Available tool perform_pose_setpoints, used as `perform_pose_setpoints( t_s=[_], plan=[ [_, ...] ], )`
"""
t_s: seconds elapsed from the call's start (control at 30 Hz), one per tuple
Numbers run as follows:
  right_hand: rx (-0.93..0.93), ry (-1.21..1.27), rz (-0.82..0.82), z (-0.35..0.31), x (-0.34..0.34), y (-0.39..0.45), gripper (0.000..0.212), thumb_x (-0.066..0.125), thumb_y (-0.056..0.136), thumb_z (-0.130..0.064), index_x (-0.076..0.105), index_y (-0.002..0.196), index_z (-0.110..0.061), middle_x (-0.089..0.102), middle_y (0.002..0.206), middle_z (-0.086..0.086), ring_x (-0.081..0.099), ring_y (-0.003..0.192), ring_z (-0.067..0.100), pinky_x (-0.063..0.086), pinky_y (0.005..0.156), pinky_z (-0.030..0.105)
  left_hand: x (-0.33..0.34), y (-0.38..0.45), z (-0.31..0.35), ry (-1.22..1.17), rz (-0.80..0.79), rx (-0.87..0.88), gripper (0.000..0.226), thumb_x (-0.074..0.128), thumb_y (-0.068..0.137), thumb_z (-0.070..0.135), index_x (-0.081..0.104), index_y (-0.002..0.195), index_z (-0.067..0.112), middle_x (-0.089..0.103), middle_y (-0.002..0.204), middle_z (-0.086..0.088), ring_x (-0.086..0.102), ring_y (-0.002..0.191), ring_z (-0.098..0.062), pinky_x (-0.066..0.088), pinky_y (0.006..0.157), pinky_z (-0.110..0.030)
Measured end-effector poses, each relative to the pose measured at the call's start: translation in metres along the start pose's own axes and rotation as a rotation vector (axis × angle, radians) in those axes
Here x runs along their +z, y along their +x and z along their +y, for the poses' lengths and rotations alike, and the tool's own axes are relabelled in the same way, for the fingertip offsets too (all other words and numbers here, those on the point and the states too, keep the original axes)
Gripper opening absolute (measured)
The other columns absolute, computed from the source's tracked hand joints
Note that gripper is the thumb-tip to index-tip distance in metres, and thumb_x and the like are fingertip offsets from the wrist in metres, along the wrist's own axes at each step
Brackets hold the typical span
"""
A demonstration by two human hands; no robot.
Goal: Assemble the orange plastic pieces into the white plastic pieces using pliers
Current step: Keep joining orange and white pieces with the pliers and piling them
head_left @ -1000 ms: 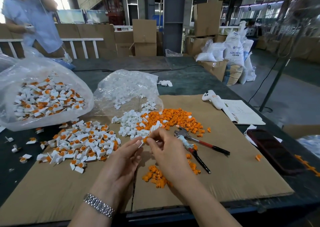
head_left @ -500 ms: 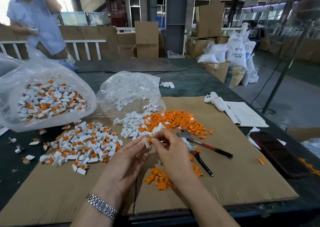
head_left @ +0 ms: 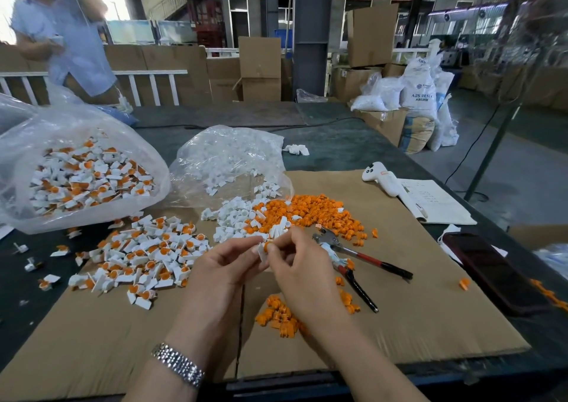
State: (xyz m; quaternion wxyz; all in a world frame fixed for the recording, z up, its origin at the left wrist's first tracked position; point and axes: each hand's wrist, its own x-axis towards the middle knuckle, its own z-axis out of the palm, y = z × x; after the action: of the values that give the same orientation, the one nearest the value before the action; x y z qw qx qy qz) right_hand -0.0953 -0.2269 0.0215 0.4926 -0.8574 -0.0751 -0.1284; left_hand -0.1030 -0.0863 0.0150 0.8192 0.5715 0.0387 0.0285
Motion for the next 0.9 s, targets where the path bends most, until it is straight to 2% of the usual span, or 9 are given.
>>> perform_pose_setpoints(
  t_s=[0.07, 0.13, 0.2, 0.3, 0.5, 0.7, 0.8, 0.9],
  plan=[
    [0.096, 0.155, -0.016, -0.002, 0.001, 0.000, 0.011, 0.063, 0.095, -0.037, 0.058, 0.088, -0.031, 0.067, 0.076, -0.017, 0.060, 0.068, -0.004, 0.047, 0.057, 0.019, 0.002, -0.003, 0.001, 0.054, 0.005, 0.035, 0.017, 0.080, 0.082, 0.017, 0.082, 0.099, 0.017, 0.079, 0.105, -0.013, 0.077, 0.101, -0.027, 0.061, 0.080, -0.025],
    [0.118, 0.201, -0.050, -0.002, -0.001, 0.001, 0.009, 0.063, 0.096, -0.036, 0.060, 0.091, -0.029, 0.067, 0.078, -0.017, 0.060, 0.069, -0.004, 0.045, 0.057, 0.016, 0.002, -0.003, 0.002, 0.007, 0.008, 0.019, 0.021, 0.081, 0.077, 0.017, 0.082, 0.097, 0.014, 0.079, 0.104, -0.014, 0.077, 0.099, -0.026, 0.061, 0.079, -0.024],
    [0.105, 0.186, -0.098, -0.002, -0.007, 0.002, 0.007, 0.063, 0.096, -0.037, 0.062, 0.094, -0.030, 0.068, 0.082, -0.011, 0.061, 0.075, 0.000, 0.048, 0.060, 0.015, 0.000, 0.000, 0.004, -0.072, 0.013, -0.059, 0.021, 0.078, 0.076, 0.010, 0.082, 0.096, 0.008, 0.078, 0.106, -0.018, 0.077, 0.098, -0.027, 0.061, 0.075, -0.022],
    [0.077, 0.188, -0.141, -0.001, -0.015, 0.003, 0.008, 0.066, 0.095, -0.033, 0.064, 0.103, -0.032, 0.067, 0.095, -0.012, 0.061, 0.083, 0.001, 0.047, 0.067, 0.011, -0.004, 0.004, 0.003, -0.215, -0.012, -0.214, 0.021, 0.071, 0.080, -0.002, 0.079, 0.100, -0.003, 0.075, 0.109, -0.026, 0.078, 0.092, -0.029, 0.061, 0.067, -0.022],
    [-0.063, 0.080, -0.138, -0.003, -0.018, 0.000, 0.015, 0.069, 0.094, -0.025, 0.072, 0.109, -0.026, 0.065, 0.104, -0.013, 0.061, 0.094, 0.000, 0.052, 0.084, 0.018, -0.011, 0.007, -0.001, -0.269, -0.045, -0.306, 0.022, 0.067, 0.078, -0.003, 0.080, 0.096, -0.004, 0.074, 0.110, -0.028, 0.078, 0.090, -0.029, 0.063, 0.069, -0.025],
    [-0.130, 0.021, -0.137, -0.002, -0.020, 0.003, 0.020, 0.070, 0.094, -0.025, 0.072, 0.113, -0.021, 0.064, 0.104, -0.009, 0.060, 0.093, 0.002, 0.049, 0.084, 0.015, -0.009, 0.004, 0.004, -0.247, -0.011, -0.275, 0.012, 0.070, 0.081, -0.002, 0.078, 0.088, -0.007, 0.073, 0.109, -0.031, 0.077, 0.093, -0.034, 0.064, 0.070, -0.029],
    [-0.161, -0.052, -0.156, -0.002, -0.022, 0.004, 0.021, 0.069, 0.095, -0.027, 0.070, 0.115, -0.022, 0.064, 0.107, -0.008, 0.059, 0.096, 0.003, 0.050, 0.087, 0.020, -0.007, 0.000, 0.008, -0.166, -0.028, -0.265, 0.019, 0.076, 0.081, 0.002, 0.075, 0.095, -0.009, 0.072, 0.110, -0.032, 0.076, 0.095, -0.035, 0.064, 0.073, -0.030],
    [-0.183, -0.066, -0.169, -0.004, -0.023, 0.002, 0.022, 0.070, 0.093, -0.028, 0.071, 0.115, -0.021, 0.064, 0.105, -0.008, 0.060, 0.094, 0.003, 0.051, 0.086, 0.021, -0.006, -0.001, 0.009, -0.162, 0.006, -0.261, 0.028, 0.074, 0.079, -0.004, 0.069, 0.104, -0.014, 0.071, 0.109, -0.035, 0.076, 0.089, -0.033, 0.065, 0.076, -0.032]
  ],
)
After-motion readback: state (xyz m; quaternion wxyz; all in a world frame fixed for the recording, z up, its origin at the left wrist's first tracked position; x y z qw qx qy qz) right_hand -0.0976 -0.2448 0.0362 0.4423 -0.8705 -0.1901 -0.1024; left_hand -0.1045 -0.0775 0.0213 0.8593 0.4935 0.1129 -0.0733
